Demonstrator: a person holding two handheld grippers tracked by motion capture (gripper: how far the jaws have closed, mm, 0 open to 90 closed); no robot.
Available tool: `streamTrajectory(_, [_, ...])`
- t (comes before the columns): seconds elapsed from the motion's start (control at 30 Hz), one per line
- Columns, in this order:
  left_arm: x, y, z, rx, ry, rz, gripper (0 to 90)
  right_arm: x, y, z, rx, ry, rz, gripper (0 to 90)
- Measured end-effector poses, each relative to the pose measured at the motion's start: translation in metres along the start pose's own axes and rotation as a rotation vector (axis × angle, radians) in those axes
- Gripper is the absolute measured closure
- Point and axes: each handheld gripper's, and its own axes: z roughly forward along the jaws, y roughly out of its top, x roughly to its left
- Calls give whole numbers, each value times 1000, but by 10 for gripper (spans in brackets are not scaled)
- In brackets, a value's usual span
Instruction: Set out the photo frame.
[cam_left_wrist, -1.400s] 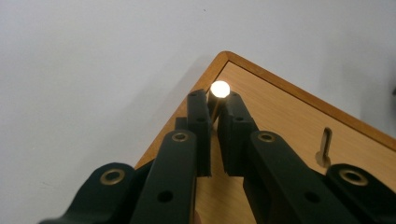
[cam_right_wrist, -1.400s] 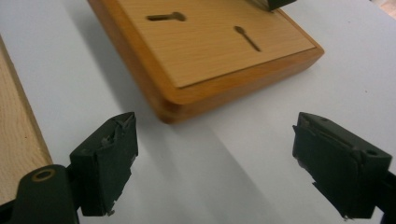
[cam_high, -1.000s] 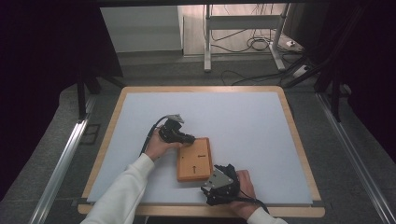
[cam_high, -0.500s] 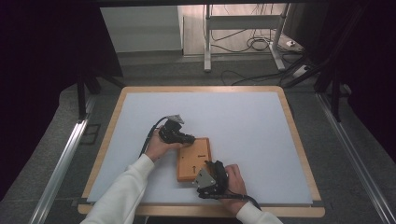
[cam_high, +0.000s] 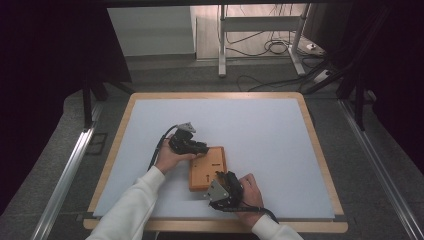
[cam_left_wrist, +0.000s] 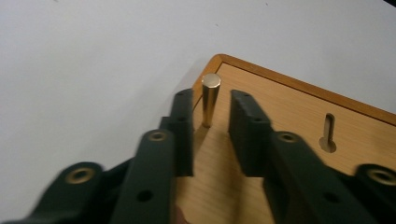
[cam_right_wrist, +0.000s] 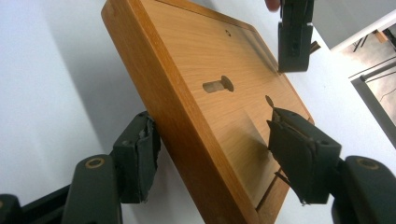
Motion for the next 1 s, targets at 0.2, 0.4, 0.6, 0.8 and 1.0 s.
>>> streamTrajectory(0.2, [0, -8, -24, -64, 40, -35, 495, -2, 0, -1, 2, 8, 3, 366])
streamTrajectory(0.4, [0, -23, -46, -93, 62, -55, 445, -2, -2, 1, 9, 11, 8, 375])
streamTrajectory(0.6, [4, -29, -46, -83, 57, -77, 441, -6, -3, 2, 7, -29, 9, 394])
streamTrajectory(0.8, [2, -28, -39, -61, 52, -60, 441, -11, -5, 1, 5, -60, 18, 411])
streamTrajectory(1.0, [2, -28, -43, -76, 58, -66, 439, -16, -2, 1, -3, -69, 8, 432])
